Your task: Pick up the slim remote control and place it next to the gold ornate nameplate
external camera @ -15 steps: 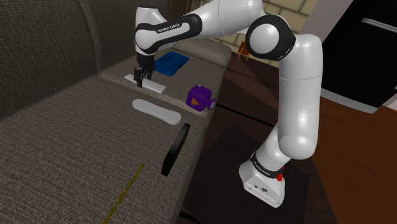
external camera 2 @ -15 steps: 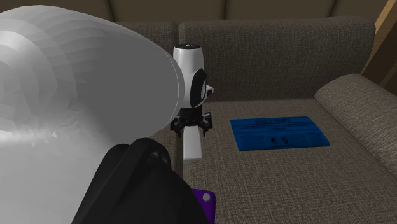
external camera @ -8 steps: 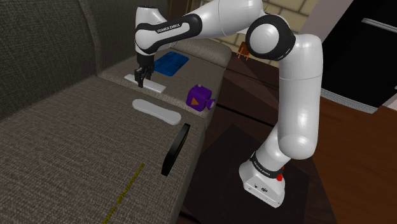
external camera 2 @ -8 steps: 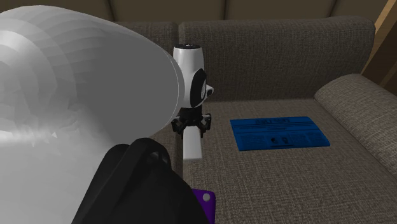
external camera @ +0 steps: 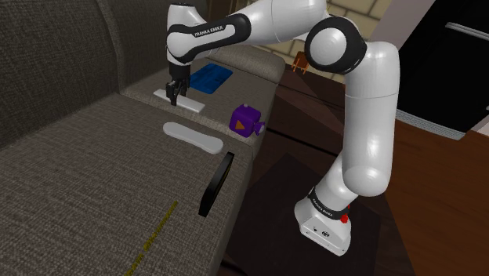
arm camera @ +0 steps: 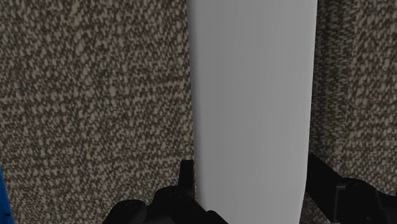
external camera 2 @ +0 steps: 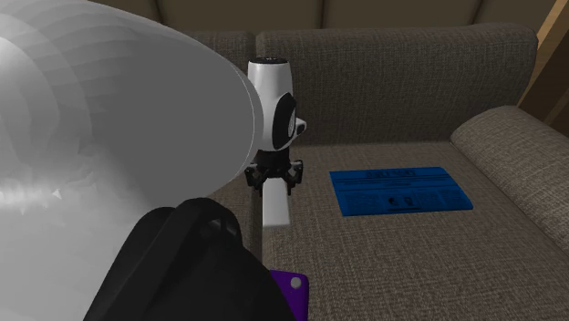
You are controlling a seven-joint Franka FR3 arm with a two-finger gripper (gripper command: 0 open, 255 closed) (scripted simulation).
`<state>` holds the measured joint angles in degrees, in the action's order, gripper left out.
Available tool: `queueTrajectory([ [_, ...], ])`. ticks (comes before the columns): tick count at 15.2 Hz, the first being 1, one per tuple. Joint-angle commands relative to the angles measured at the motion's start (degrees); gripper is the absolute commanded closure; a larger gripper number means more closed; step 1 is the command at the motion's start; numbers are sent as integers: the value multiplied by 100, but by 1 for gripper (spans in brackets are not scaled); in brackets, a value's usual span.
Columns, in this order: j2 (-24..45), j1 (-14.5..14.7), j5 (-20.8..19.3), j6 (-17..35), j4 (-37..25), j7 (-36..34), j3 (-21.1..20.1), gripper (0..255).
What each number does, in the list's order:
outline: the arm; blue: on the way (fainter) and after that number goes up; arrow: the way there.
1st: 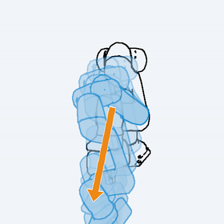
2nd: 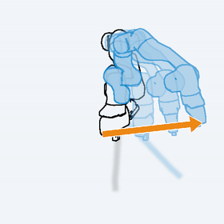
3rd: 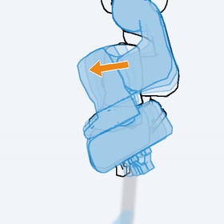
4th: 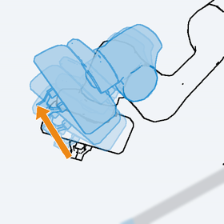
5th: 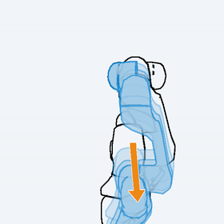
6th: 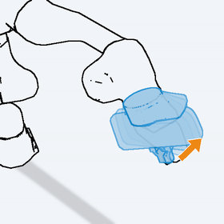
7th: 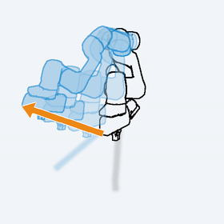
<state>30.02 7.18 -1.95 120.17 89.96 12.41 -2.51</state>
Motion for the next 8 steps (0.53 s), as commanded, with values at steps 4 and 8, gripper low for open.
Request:
queueTrajectory([
  [4,-123,2,8,-319,-198,4,-5,255],
  [8,-221,2,15,-578,-359,9,-9,255],
])
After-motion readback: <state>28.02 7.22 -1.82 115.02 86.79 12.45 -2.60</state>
